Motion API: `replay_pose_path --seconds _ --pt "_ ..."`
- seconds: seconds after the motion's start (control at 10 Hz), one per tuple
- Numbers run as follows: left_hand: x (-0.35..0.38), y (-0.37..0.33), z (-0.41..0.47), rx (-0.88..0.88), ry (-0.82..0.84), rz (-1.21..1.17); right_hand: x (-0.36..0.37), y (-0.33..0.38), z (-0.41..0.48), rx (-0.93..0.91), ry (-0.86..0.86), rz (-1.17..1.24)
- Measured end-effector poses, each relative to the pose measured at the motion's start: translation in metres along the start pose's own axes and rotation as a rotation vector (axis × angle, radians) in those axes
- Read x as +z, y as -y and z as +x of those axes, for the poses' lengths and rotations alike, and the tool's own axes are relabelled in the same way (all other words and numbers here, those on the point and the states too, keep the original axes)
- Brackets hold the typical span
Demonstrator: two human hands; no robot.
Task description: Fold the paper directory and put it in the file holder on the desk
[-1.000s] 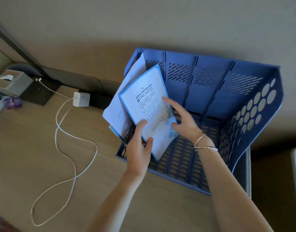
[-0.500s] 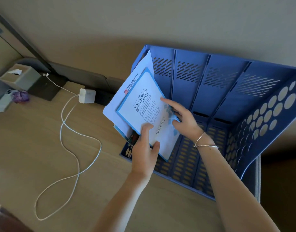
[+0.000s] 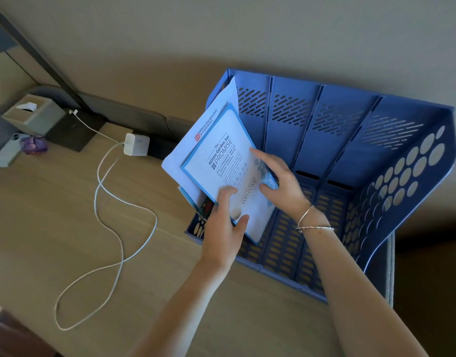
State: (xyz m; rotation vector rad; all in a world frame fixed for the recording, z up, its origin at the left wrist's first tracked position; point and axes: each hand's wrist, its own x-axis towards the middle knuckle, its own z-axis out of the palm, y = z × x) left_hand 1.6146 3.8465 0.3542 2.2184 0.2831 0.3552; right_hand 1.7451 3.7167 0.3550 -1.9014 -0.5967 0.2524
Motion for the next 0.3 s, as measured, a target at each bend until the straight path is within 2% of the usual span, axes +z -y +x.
replay_pose_path --seconds 0.2,0.3 --pt "-0.020 -0.011 -0.016 0.017 0.033 0.100 -0.004 0.027 -0.027 0.026 -0.259 -0.077" --pt "-0.036 -0.017 -0.028 0.073 -0.021 0.173 -0.003 0.042 -0.050 0.000 -0.392 -0.151"
